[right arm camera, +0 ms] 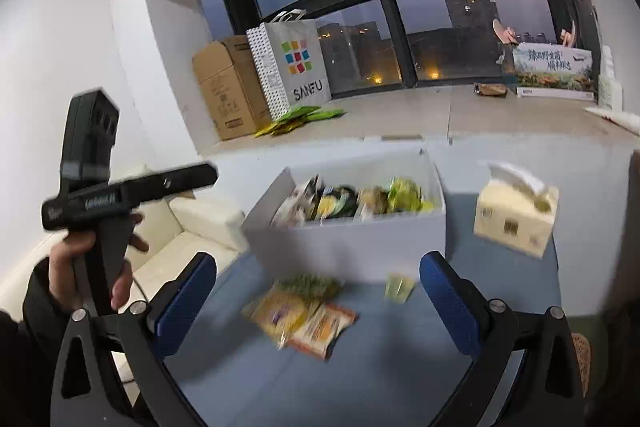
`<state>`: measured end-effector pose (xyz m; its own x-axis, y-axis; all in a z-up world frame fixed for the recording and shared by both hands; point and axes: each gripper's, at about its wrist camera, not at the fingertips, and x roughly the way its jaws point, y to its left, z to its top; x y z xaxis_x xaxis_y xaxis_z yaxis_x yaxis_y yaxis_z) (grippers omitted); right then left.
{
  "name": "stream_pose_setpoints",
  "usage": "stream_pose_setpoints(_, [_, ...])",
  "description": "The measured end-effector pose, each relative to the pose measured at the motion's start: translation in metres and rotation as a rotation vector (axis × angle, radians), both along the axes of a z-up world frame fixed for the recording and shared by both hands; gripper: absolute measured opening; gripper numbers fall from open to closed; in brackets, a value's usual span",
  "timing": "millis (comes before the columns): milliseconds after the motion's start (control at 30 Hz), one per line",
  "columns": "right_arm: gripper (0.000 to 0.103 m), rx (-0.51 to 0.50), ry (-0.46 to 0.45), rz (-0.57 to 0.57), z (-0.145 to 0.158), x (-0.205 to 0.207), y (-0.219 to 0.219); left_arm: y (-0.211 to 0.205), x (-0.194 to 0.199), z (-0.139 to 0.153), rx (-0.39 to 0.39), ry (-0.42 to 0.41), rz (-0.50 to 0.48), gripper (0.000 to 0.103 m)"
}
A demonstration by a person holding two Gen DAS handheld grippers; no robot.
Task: Organize snacks
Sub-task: 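Move both tools back over the remaining snacks, then grasp the second jelly cup with the right gripper while the left grasps the yellow Kuromi pack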
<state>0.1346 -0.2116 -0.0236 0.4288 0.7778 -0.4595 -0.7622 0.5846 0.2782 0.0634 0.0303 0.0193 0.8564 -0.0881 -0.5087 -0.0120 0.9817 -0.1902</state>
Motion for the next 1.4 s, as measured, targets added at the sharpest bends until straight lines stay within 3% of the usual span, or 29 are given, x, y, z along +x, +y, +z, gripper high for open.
stream_pose_setpoints(100, [0.103,0.008,0.010,-0.046,-0.022,-0.023,-0.014,-0.008,-0.011,-0.008,-0.030,0.017,0.007,0.103])
stream_pose_setpoints(200, [0.103,0.040,0.107,-0.102,-0.049,-0.032,-0.030,-0.012,-0.025,-0.016,-0.071,0.013,0.006,0.103])
stream_pose_setpoints(300, [0.103,0.068,0.131,-0.096,-0.066,-0.037,-0.042,-0.014,-0.034,-0.028,-0.097,0.034,0.012,0.103])
stream_pose_setpoints(433, [0.103,-0.005,0.133,-0.130,-0.075,-0.030,-0.041,-0.014,-0.037,-0.041,-0.113,0.061,0.014,0.103])
stream_pose_setpoints(767, [0.103,-0.020,0.124,-0.143,-0.078,-0.022,-0.036,-0.021,-0.050,-0.045,-0.084,0.052,-0.021,0.103])
stream_pose_setpoints(1033, [0.103,-0.089,0.108,-0.113,-0.084,0.020,-0.004,-0.028,-0.062,-0.056,-0.045,0.077,-0.046,0.103])
stream_pose_setpoints(1167, [0.103,-0.193,0.099,-0.121,-0.096,0.055,0.021,-0.023,-0.068,-0.064,-0.034,0.098,-0.027,0.103])
stream_pose_setpoints(1400, [0.103,-0.265,0.189,-0.119,-0.132,0.104,0.063,-0.007,-0.077,-0.081,-0.067,0.127,0.006,0.103])
